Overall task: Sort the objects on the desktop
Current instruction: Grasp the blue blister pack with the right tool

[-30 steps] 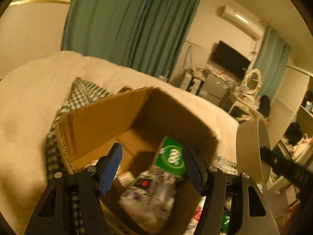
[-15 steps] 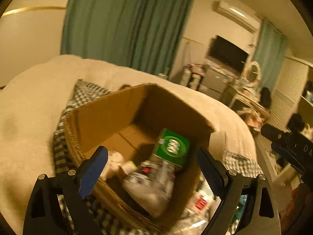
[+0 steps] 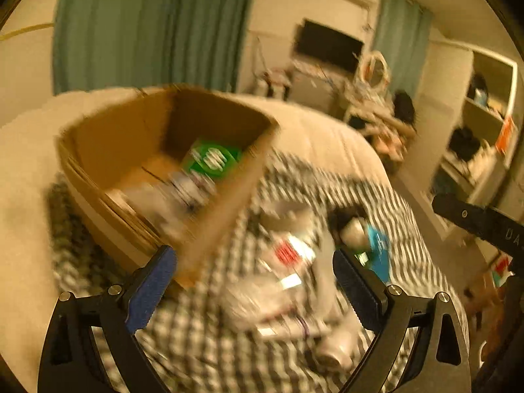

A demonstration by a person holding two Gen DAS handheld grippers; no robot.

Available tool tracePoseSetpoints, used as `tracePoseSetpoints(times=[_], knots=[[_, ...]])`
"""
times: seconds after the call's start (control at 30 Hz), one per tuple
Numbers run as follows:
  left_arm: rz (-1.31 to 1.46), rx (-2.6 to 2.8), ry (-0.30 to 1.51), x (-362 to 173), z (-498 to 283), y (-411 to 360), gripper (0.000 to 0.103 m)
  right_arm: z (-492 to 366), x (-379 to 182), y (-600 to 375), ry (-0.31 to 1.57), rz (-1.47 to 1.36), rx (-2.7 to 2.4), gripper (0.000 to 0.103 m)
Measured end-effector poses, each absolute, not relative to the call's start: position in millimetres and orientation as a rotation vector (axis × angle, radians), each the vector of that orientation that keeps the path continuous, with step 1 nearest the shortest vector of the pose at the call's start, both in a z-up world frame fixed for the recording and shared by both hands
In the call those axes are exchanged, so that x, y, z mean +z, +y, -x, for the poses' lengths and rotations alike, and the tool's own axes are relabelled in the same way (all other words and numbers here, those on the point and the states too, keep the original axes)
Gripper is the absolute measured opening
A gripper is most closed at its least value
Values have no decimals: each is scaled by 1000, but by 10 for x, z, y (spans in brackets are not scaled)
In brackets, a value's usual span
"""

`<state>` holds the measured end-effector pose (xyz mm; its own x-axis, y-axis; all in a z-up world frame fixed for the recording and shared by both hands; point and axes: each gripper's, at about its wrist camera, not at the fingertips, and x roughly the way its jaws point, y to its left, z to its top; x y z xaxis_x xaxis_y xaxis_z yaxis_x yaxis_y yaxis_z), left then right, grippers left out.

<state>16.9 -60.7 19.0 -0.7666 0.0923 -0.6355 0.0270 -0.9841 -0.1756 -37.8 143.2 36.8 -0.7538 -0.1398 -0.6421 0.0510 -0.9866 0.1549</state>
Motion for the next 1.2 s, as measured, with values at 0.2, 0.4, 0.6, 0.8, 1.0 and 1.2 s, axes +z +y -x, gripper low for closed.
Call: tracePoseSetpoints(times=[0.2, 0.4, 0.6, 0.8, 1.0, 1.2], knots=[[1335, 2765, -320, -303, 44, -334, 99, 221, -136, 1917, -262, -1151, -2881, 68], [1444, 2840, -310, -575, 246, -312, 100, 367, -540, 2090, -371, -1204, -2825, 68], [1518, 2892, -244, -730, 400, -273, 100, 669, -801, 2081, -455, -1237, -2810, 68], [1556, 2919, -203, -839, 507, -276, 100, 947, -1089, 1991, -474, -1282, -2767, 68], [1583, 2929, -197, -917, 592, -280, 100, 1124, -1235, 2010, -491, -1302, -2760, 70], [1546, 2929, -291, -935, 613, -340, 93, 1282, -1257, 2006, -493, -1330, -2769, 73]])
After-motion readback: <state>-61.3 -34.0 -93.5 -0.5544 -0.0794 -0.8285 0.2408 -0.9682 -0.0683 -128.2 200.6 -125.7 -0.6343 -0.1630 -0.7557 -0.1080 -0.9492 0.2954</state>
